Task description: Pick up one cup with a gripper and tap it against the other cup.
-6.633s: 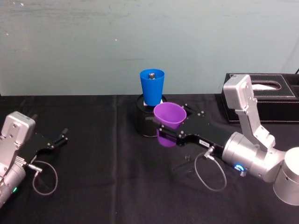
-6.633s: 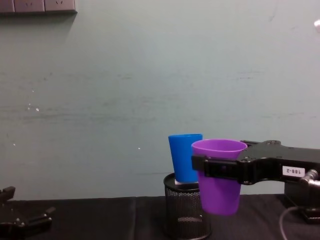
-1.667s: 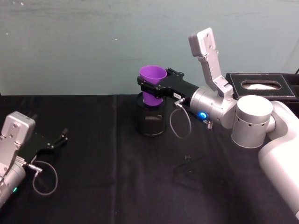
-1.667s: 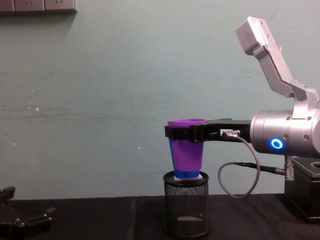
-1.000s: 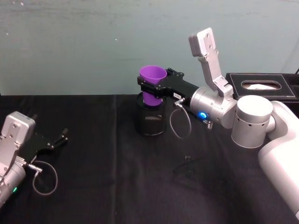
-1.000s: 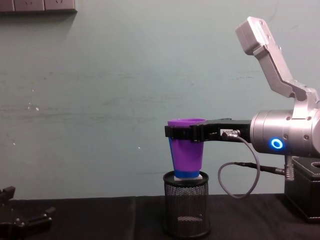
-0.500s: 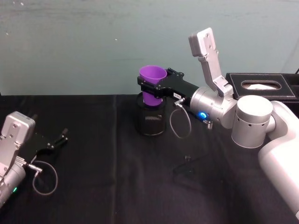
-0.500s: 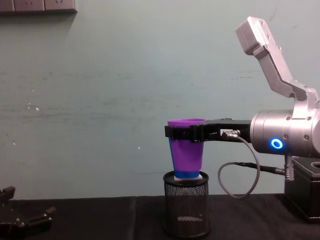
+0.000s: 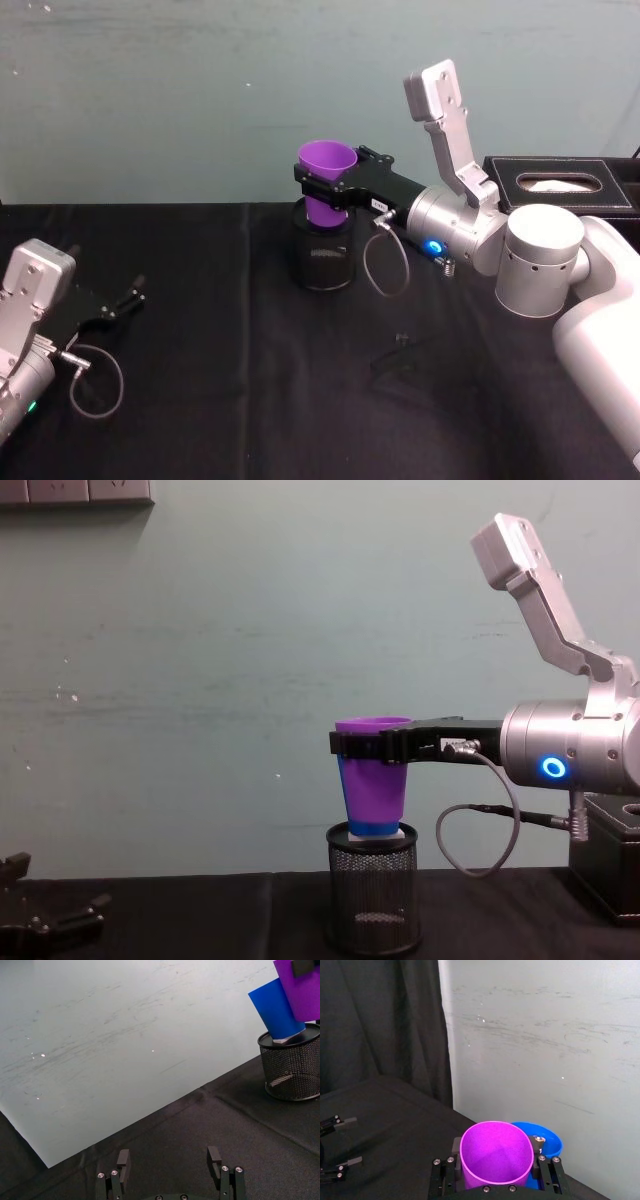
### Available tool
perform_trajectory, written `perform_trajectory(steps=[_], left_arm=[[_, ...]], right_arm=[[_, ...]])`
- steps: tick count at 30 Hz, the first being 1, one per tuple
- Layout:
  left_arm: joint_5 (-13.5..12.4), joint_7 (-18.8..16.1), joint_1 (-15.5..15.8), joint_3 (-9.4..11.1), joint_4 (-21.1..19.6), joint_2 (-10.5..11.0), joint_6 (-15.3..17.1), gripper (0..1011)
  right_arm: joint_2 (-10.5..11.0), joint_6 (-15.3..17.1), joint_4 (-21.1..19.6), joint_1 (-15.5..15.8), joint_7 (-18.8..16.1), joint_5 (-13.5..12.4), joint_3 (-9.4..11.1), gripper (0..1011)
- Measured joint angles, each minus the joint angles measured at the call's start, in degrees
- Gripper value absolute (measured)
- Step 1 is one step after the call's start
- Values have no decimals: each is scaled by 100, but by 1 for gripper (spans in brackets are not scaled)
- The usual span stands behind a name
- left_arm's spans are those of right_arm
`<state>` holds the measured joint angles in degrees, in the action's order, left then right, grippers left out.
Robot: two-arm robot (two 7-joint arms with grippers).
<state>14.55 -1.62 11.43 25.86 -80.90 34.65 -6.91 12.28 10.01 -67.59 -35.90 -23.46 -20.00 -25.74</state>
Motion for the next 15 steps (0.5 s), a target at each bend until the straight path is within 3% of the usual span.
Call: perform_trajectory(steps=[15], left_arm=[[0,0,0,0,0,0,0,1000]], right_arm=[[0,0,0,0,0,0,0,747]])
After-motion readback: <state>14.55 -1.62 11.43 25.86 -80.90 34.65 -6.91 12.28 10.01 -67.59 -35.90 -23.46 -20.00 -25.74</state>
